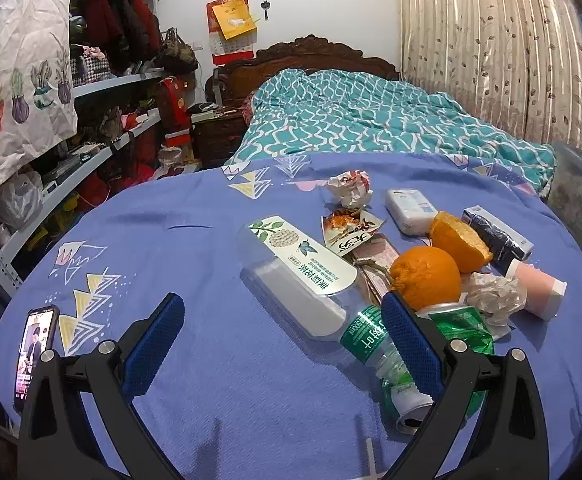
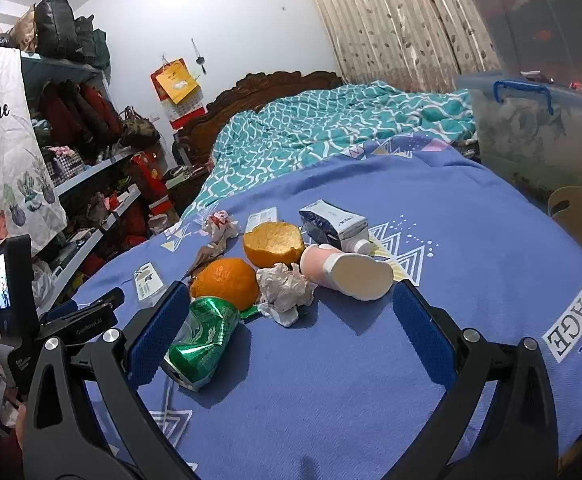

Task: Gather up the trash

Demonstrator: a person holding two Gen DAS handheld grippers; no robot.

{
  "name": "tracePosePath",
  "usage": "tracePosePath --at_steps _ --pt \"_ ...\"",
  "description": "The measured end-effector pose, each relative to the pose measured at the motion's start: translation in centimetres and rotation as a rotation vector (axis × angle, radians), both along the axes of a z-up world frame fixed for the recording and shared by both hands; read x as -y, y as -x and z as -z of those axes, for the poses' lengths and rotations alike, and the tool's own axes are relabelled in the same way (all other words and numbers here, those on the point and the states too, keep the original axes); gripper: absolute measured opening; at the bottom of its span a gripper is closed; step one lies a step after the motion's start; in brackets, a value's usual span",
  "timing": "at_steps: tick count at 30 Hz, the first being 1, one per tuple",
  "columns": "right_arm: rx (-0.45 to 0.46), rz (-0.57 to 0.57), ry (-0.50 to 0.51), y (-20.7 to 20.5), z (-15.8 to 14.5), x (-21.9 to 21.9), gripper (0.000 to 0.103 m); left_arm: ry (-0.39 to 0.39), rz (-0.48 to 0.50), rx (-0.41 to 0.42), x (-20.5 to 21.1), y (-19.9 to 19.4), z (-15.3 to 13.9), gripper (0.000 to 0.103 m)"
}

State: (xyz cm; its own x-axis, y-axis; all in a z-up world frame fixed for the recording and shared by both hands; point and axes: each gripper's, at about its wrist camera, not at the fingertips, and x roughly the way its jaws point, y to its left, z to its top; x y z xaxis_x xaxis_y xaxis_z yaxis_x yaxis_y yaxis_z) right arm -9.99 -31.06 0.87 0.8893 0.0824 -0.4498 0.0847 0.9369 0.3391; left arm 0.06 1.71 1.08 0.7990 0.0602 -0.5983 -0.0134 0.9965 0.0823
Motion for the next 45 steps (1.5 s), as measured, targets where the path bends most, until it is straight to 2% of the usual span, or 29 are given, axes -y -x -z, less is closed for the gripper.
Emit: tracePosePath --at_steps 17,25,27,30,31,33,37,39,41,45 --pt "-0.05 -0.019 -0.014 -0.9 0.8 0.1 0.1 0.009 -0.001 -0.036 -0.6 -0.2 0.9 0.094" --pt "-0.087 -0.04 -0.026 -1.5 1.8 0.1 0.1 0.099 0.044 -0.067 -2.0 -0.4 0.9 0.094" --pt "-0.103 -0.062 -0.035 -1.9 2.2 0.0 0.09 0.153 0.112 -0.091 -1.7 -0.3 0.8 0.094" --pt "-0.158 -0.112 -0.06 -2.8 3.2 0.1 0.058 0.209 0.217 -0.119 -0.7 0.0 0.7 0.094" --pt "-0.176 -0.126 -0.069 -3.1 3.6 0.1 0.051 0.214 0.235 -0.121 -0.4 0.1 0.8 0.094" --pt "-0.197 -0.148 -0.073 -3.4 4.2 -0.1 0.046 0.224 0.274 -0.135 0.1 0.4 1.0 0.094" --pt "-0.233 -0.201 -0.093 -4.5 5.0 -0.6 0.047 0.262 0.285 -0.184 -0.4 -0.1 2.0 0.085" --pt "-0.269 -0.244 -0.145 -5.8 5.9 -0.9 0.048 0.301 0.276 -0.229 -1.4 -0.7 2.9 0.082" --pt "-0.299 -0.277 -0.212 -7.3 6.7 -1.1 0.06 0.343 0.263 -0.265 -2.3 -1.1 3.7 0.081" --pt "-0.354 -0.327 -0.341 -10.3 8.3 -1.7 0.069 0.389 0.257 -0.294 -3.3 -1.6 4.1 0.081"
